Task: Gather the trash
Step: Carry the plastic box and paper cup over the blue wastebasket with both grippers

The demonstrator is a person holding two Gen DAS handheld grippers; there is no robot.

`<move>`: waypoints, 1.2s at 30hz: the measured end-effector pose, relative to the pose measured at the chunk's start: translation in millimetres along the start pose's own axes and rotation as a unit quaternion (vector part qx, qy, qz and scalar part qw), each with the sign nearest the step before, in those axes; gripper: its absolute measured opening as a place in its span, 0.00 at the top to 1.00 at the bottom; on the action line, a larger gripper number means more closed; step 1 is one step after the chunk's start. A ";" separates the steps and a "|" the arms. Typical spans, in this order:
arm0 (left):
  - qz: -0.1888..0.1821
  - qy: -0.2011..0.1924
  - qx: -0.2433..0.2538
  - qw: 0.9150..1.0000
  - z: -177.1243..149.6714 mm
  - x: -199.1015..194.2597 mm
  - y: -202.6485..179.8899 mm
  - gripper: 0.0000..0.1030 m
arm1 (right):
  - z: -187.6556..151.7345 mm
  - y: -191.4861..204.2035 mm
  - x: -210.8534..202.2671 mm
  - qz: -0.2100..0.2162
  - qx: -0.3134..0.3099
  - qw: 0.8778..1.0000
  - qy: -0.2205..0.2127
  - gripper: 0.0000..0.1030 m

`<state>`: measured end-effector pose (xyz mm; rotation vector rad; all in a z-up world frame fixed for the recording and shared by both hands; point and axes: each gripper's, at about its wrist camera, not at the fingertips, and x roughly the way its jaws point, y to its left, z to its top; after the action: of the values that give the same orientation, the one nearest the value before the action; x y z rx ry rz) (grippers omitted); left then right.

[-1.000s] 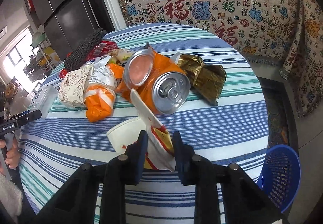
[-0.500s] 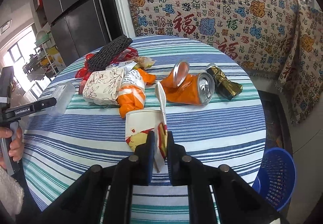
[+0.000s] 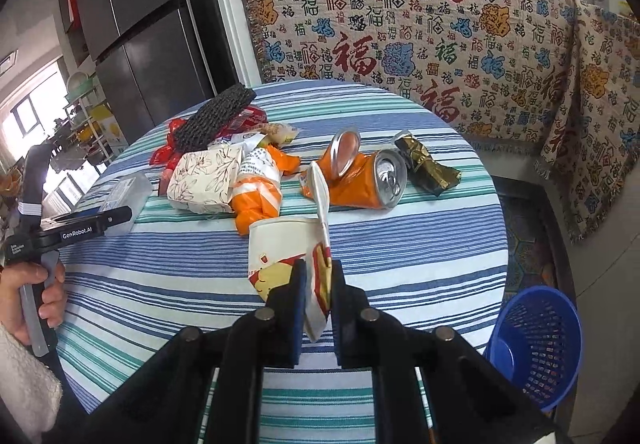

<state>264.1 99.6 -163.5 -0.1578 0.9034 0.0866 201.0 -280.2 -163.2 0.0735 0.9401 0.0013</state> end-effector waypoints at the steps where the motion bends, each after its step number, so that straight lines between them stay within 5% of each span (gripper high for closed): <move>1: -0.007 -0.004 0.001 1.000 -0.6 -6.5 -0.9 0.37 | 0.6 -2.3 -5.0 0.001 0.003 1.000 -0.004 0.89; 10: -0.075 -0.054 0.055 0.994 -2.1 -71.0 -53.3 0.38 | 0.5 -34.0 -50.9 -0.011 0.031 0.999 -0.038 0.89; 17: -0.129 -0.054 0.046 0.989 -10.9 -86.4 -74.5 0.38 | -6.3 -61.5 -75.2 -0.032 0.052 0.997 -0.054 0.89; 29: -0.093 0.039 0.117 0.988 -53.4 -30.4 -105.4 0.37 | -22.8 -78.3 -77.4 -0.040 0.056 0.997 -0.037 0.89; 36: -0.111 0.027 0.111 0.987 -44.2 -41.5 -113.2 0.39 | -18.7 -81.8 -85.9 -0.049 0.055 0.996 -0.040 0.89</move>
<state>220.3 -19.9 -146.4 -0.0529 0.9372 -0.2248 132.7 -363.5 -110.0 0.1279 0.8620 -0.1434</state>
